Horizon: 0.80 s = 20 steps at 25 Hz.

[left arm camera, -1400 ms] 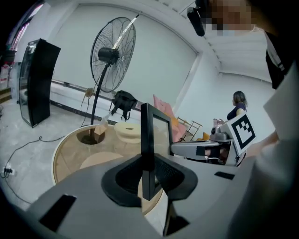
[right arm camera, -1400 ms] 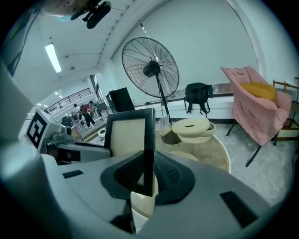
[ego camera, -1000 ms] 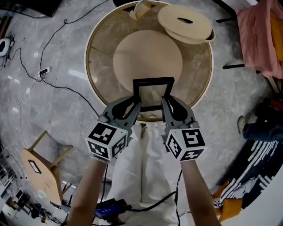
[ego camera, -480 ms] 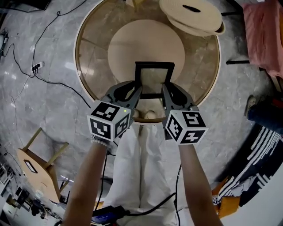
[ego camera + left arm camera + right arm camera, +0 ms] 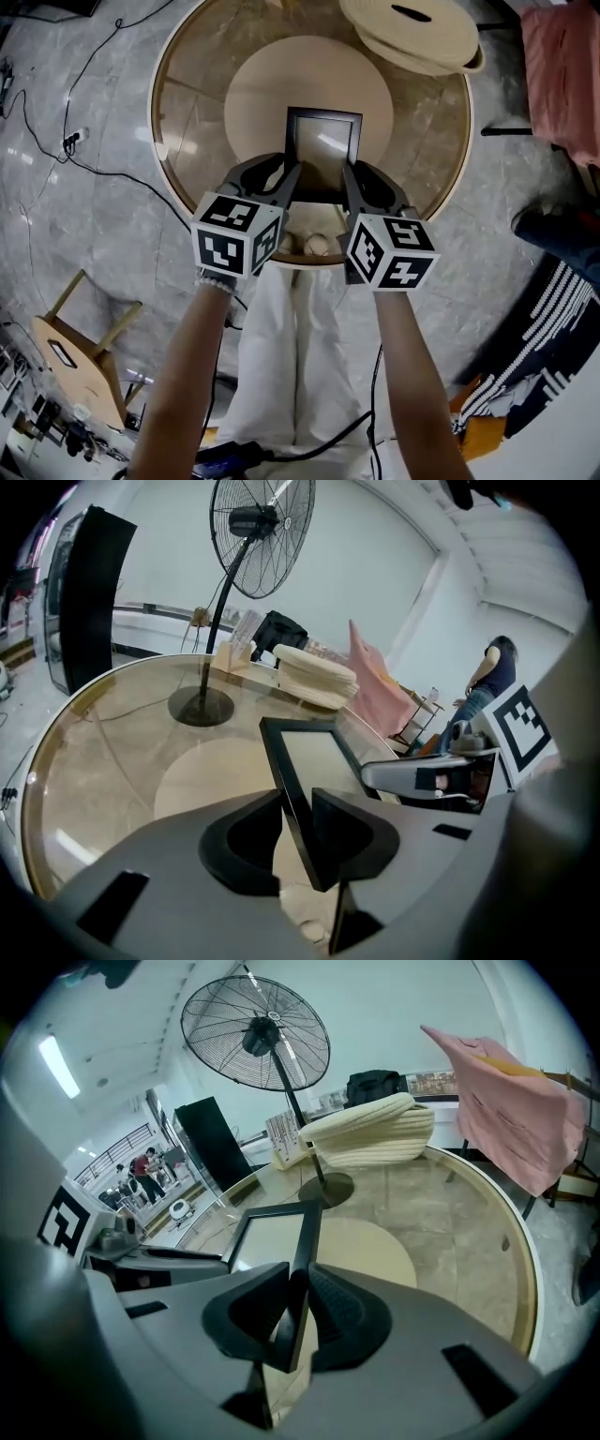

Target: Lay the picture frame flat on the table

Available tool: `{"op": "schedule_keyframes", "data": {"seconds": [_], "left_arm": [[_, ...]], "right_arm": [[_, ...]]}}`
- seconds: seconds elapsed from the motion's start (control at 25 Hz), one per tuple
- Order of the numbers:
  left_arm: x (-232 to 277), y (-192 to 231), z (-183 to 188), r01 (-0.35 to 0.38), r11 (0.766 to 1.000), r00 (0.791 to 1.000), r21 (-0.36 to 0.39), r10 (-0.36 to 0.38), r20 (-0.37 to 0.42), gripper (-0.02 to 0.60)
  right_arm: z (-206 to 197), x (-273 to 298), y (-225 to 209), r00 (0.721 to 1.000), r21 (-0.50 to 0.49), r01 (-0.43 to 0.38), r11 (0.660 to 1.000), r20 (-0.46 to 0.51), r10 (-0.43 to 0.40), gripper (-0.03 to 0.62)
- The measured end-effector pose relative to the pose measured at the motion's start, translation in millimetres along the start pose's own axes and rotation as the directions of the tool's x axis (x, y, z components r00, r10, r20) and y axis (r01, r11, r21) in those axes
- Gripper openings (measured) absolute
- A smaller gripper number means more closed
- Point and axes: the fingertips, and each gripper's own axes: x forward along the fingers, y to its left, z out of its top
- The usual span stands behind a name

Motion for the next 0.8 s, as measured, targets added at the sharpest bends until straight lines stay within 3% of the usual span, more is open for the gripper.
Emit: {"op": "schedule_keyframes", "data": {"seconds": [0.24, 0.4, 0.64, 0.8], "left_arm": [[5.1, 0.9, -1.5, -0.035, 0.997, 0.999, 0.064, 0.038, -0.033, 0.112], [-1.2, 0.9, 0.1, -0.051, 0.996, 0.998, 0.067, 0.053, -0.026, 0.112], [-33.2, -2.4, 10.6, -0.109, 0.987, 0.994, 0.116, 0.105, 0.042, 0.040], [-59.5, -19.7, 27.1, -0.086, 0.990, 0.993, 0.108, 0.077, 0.088, 0.021]], "right_arm": [[-3.9, 6.1, -2.1, 0.999, -0.056, 0.029, 0.998, -0.018, -0.030, 0.084], [1.9, 1.3, -2.7, 0.999, -0.064, 0.032, 0.997, 0.004, -0.032, 0.087], [24.7, -27.8, -0.7, 0.993, -0.136, 0.074, 0.988, 0.096, -0.061, 0.048], [41.3, -51.3, 11.1, 0.991, -0.165, 0.066, 0.984, 0.128, -0.045, 0.043]]}}
